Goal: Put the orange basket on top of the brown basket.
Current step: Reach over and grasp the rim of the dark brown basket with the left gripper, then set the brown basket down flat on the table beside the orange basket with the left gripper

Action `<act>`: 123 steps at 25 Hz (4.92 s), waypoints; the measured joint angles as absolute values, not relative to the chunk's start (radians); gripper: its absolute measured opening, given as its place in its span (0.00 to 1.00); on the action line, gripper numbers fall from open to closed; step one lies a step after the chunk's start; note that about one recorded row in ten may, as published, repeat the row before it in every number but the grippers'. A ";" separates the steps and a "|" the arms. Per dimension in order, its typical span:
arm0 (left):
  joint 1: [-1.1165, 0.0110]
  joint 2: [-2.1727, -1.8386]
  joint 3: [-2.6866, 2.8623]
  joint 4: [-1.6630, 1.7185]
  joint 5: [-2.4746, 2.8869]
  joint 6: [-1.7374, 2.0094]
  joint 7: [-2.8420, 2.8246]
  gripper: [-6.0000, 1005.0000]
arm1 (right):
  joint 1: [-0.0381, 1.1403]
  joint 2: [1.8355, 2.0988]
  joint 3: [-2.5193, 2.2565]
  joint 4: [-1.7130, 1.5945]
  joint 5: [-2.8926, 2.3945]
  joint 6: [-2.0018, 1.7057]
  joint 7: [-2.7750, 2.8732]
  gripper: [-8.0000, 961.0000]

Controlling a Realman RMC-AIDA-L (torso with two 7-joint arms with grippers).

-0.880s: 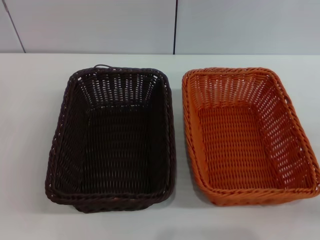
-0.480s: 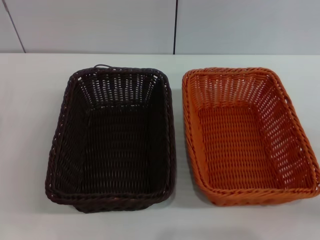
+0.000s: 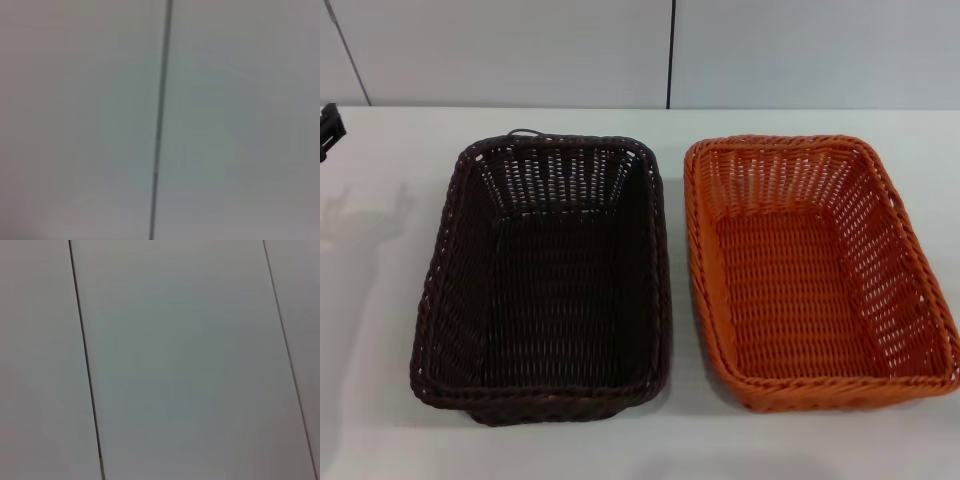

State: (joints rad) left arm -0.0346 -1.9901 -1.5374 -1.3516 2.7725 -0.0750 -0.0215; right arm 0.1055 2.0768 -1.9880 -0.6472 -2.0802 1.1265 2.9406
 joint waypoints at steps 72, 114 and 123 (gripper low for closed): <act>-0.354 -2.060 -1.511 -1.611 2.881 -1.222 0.203 0.37 | 0.162 2.071 -1.981 -0.570 -2.080 1.075 2.942 0.76; -0.651 -2.058 -1.916 -1.627 2.589 -1.670 1.126 0.20 | 0.152 2.076 -1.986 -0.636 -2.086 1.079 2.934 0.76; -0.813 -2.058 -1.920 -1.334 2.610 -1.601 1.151 0.19 | 0.162 2.072 -1.986 -0.629 -2.086 1.077 2.933 0.76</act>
State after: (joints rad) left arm -0.8127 -2.0580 -1.9197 -1.3340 2.6097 -1.6011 1.1508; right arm 0.1621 2.0725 -1.9864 -0.6288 -2.0863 1.0766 2.9330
